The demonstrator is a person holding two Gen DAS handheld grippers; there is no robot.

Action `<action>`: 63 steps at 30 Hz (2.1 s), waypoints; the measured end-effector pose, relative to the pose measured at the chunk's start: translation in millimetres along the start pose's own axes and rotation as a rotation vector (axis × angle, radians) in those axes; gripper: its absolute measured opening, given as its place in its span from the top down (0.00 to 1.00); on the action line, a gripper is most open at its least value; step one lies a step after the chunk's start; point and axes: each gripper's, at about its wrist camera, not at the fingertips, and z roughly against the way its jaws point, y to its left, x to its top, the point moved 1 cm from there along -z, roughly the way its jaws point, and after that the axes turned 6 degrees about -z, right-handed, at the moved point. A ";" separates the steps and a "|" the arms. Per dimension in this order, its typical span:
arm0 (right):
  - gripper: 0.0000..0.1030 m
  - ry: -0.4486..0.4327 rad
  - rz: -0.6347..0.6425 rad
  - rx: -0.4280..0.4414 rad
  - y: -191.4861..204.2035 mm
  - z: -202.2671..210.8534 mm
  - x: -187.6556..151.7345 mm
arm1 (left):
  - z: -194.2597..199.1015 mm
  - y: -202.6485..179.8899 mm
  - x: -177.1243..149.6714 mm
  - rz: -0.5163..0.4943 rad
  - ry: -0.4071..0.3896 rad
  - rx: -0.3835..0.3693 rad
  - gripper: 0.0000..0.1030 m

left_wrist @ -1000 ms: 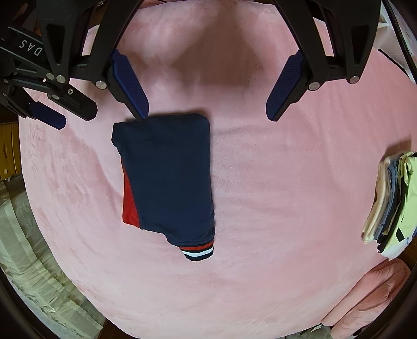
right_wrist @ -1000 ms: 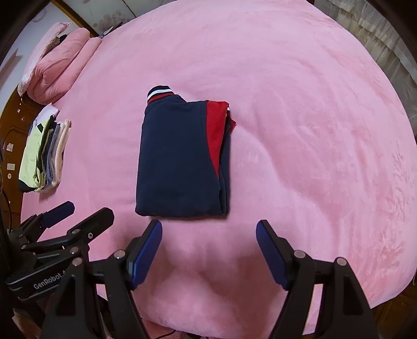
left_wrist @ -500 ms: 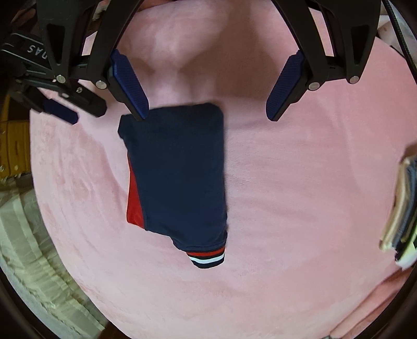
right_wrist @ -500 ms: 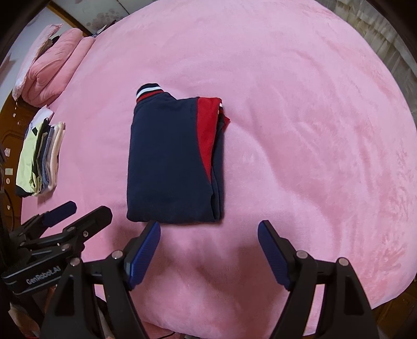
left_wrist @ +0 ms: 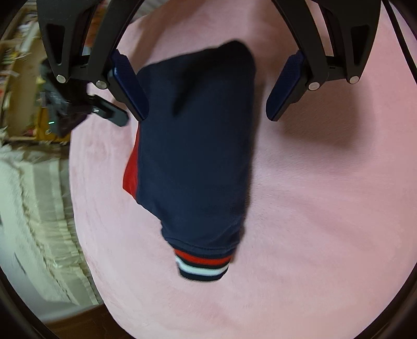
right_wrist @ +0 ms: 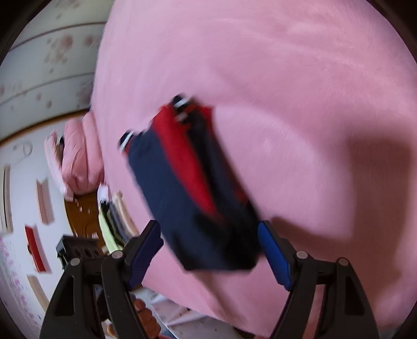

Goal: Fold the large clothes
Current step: 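Grasp the folded jacket with both tools and lift it, then carry the jacket onto the clothes stack by the pillows and release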

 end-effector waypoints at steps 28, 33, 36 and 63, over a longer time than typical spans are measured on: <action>0.72 0.004 0.070 0.153 26.1 -23.9 -2.3 | -25.9 -21.5 4.8 0.008 -0.043 -0.080 0.42; 0.72 -0.026 0.089 0.135 45.6 -31.3 -50.1 | 17.7 8.3 -16.4 0.008 -0.049 -0.121 0.42; 0.72 -0.026 0.103 0.109 64.4 -53.1 -97.6 | 56.5 41.4 -34.5 0.037 -0.035 -0.099 0.43; 0.73 0.212 0.562 0.351 485.8 -353.6 -334.3 | 498.6 294.7 83.7 -0.113 -0.424 0.424 0.43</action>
